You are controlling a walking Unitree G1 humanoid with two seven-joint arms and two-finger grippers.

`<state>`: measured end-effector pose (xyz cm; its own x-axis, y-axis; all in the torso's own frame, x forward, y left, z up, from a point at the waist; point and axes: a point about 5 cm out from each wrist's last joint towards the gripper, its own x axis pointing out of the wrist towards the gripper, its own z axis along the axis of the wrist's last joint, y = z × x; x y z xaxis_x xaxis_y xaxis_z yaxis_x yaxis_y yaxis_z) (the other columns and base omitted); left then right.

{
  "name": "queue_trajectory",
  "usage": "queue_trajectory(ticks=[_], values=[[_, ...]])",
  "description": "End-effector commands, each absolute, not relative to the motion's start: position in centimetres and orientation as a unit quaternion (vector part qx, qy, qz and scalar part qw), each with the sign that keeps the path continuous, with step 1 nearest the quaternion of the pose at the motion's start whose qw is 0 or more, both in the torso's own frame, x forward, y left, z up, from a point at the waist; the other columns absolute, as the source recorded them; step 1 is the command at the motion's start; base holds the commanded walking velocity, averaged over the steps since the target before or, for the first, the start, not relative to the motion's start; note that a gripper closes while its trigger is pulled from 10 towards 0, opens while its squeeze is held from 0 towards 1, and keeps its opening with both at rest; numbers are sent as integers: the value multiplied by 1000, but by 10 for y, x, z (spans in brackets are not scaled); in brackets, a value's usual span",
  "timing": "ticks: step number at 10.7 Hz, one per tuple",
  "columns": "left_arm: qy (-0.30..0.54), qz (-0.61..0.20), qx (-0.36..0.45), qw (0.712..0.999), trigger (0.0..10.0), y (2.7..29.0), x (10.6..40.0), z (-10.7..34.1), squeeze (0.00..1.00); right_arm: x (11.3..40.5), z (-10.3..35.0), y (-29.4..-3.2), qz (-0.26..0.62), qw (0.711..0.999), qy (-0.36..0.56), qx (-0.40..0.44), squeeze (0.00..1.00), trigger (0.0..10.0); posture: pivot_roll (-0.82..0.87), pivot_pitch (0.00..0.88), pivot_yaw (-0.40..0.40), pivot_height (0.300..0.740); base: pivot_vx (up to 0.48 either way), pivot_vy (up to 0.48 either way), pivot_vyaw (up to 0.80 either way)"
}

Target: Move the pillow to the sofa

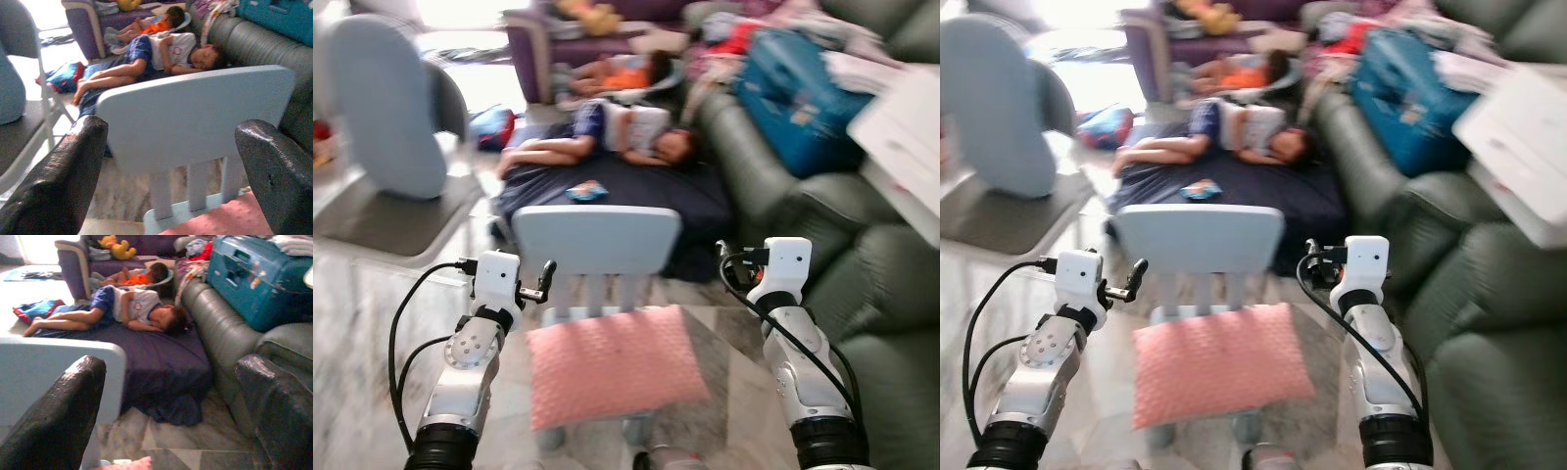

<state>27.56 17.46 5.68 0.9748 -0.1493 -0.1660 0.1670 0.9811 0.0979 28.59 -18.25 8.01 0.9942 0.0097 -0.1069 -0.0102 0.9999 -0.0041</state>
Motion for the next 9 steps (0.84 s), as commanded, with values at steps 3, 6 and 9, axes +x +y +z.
queue_trajectory(ticks=[3, 6, 9], values=[[78, -80, 61, 992, 10000, 172, 276, 58, 0, 286, 80, -184, 3, 998, 55, -3, 0, 10000, -24, 8, -59, 740, 0, 0, -202], [79, -76, 67, 992, 10000, 172, 275, 58, 0, 285, 80, -183, 7, 998, 54, 6, 0, 10000, -26, 25, -62, 740, 0, 0, 0], [89, -68, 87, 990, 10000, 193, 247, 57, 0, 253, 70, -184, 9, 996, 81, 43, 0, 10000, -6, 60, -52, 740, 0, 0, 0]])
